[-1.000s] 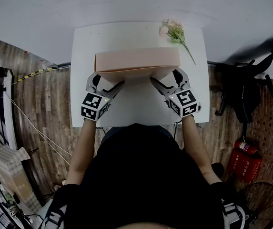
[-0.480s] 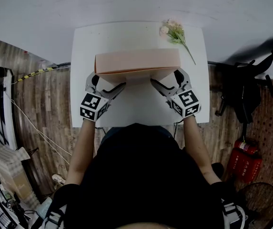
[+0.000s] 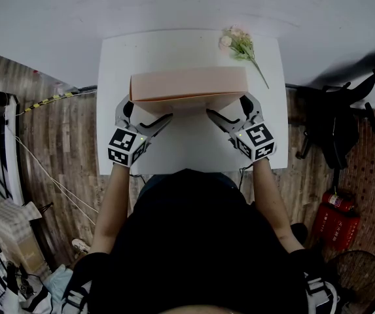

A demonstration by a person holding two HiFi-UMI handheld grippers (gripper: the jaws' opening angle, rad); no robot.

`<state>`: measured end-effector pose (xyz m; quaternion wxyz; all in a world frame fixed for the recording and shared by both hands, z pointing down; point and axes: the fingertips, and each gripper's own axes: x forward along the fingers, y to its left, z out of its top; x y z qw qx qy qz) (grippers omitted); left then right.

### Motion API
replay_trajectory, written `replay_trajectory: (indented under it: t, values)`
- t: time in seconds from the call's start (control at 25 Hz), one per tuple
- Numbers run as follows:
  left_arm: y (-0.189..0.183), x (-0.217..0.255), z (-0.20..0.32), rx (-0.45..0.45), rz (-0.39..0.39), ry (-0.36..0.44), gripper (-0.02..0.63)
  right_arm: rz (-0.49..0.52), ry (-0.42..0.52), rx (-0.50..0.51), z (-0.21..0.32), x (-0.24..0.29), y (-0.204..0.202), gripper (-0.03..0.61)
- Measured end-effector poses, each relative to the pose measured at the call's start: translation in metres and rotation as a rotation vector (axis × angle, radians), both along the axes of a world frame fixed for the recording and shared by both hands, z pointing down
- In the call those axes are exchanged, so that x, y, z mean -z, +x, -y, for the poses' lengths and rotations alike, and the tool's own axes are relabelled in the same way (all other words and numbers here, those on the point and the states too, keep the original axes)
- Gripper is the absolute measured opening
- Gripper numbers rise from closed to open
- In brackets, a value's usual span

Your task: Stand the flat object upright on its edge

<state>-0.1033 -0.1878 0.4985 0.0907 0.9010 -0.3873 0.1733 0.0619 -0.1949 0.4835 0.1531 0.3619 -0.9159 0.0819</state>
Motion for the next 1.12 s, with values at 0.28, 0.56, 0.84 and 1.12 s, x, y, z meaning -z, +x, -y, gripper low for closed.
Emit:
replay_trajectory:
  t: [0.28, 0.56, 0.84, 1.12]
  values:
    - [0.0, 0.006, 0.001, -0.006, -0.015, 0.022, 0.491, 0.005, 0.004, 0.005, 0.001, 0.003, -0.001, 0.405]
    - [0.0, 0.01, 0.0, -0.029, -0.009, 0.042, 0.491, 0.044, 0.005, 0.01, -0.001, 0.009, -0.001, 0.405]
    - [0.003, 0.015, 0.001, -0.04, -0.026, 0.052, 0.491, 0.061, 0.004, 0.006, -0.001, 0.012, 0.0, 0.405]
    - [0.004, 0.019, -0.001, -0.033, -0.037, 0.054, 0.491, 0.057, 0.014, 0.002, -0.002, 0.016, 0.002, 0.405]
